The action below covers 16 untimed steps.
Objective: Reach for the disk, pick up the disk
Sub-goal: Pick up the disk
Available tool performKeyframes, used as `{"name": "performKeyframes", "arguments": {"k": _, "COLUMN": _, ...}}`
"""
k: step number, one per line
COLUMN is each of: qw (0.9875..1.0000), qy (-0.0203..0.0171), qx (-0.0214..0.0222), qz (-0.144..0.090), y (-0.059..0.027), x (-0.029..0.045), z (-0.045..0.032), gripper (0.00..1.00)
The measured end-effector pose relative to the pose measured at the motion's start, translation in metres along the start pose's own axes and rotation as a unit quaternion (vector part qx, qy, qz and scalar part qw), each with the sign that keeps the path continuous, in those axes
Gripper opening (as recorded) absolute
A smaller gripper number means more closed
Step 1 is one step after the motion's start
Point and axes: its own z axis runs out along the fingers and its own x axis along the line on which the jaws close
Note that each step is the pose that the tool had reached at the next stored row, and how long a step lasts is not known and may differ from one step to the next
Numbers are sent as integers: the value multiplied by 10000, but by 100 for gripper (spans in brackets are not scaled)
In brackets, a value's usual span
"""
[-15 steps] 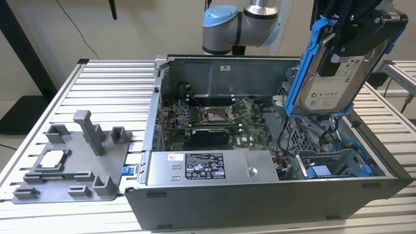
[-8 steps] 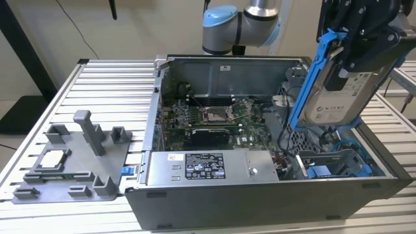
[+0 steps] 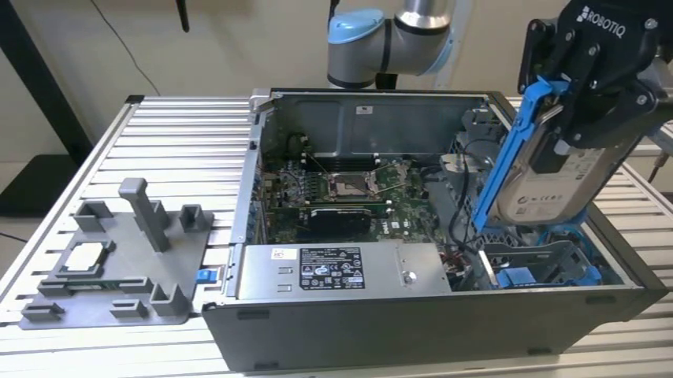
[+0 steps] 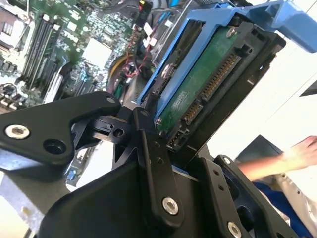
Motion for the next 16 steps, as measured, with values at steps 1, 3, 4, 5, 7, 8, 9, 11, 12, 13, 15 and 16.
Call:
{"name": "performKeyframes", "arguments": {"k": 1, "qw": 10000, "qy": 1, "qx": 0, "qz": 0, "y": -11, "x": 16, "z": 16, "gripper": 0}}
{"name": "performKeyframes", "arguments": {"k": 3, "qw": 10000, "qy": 1, "qx": 0, "qz": 0, "y": -39, "x": 45, "z": 48, "gripper": 0}}
{"name": "performKeyframes", "arguments": {"k": 4, "qw": 10000, "qy": -1, "qx": 0, "qz": 0, "y": -63, "x": 55, "z": 64, "gripper": 0}}
{"name": "performKeyframes", "arguments": {"k": 5, "qw": 10000, "qy": 0, "qx": 0, "qz": 0, "y": -92, "x": 65, "z": 81, "gripper": 0}}
{"name": "performKeyframes", "arguments": {"k": 7, "qw": 10000, "qy": 0, "qx": 0, "qz": 0, "y": -155, "x": 81, "z": 111, "gripper": 0}}
{"name": "performKeyframes", "arguments": {"k": 8, "qw": 10000, "qy": 1, "qx": 0, "qz": 1, "y": -190, "x": 87, "z": 126, "gripper": 0}}
{"name": "performKeyframes", "arguments": {"k": 9, "qw": 10000, "qy": 1, "qx": 0, "qz": 0, "y": -224, "x": 92, "z": 139, "gripper": 0}}
{"name": "performKeyframes", "arguments": {"k": 11, "qw": 10000, "qy": -1, "qx": -2, "qz": 0, "y": -278, "x": 98, "z": 158, "gripper": 0}}
{"name": "performKeyframes", "arguments": {"k": 12, "qw": 10000, "qy": 0, "qx": -2, "qz": 0, "y": -286, "x": 97, "z": 159, "gripper": 0}}
{"name": "performKeyframes", "arguments": {"k": 13, "qw": 10000, "qy": 1, "qx": -2, "qz": 0, "y": -288, "x": 97, "z": 158, "gripper": 0}}
{"name": "performKeyframes", "arguments": {"k": 15, "qw": 10000, "qy": 1, "qx": -2, "qz": 1, "y": -289, "x": 97, "z": 158, "gripper": 0}}
{"name": "performKeyframes", "arguments": {"k": 16, "qw": 10000, "qy": 0, "qx": -2, "qz": 0, "y": -290, "x": 98, "z": 159, "gripper": 0}}
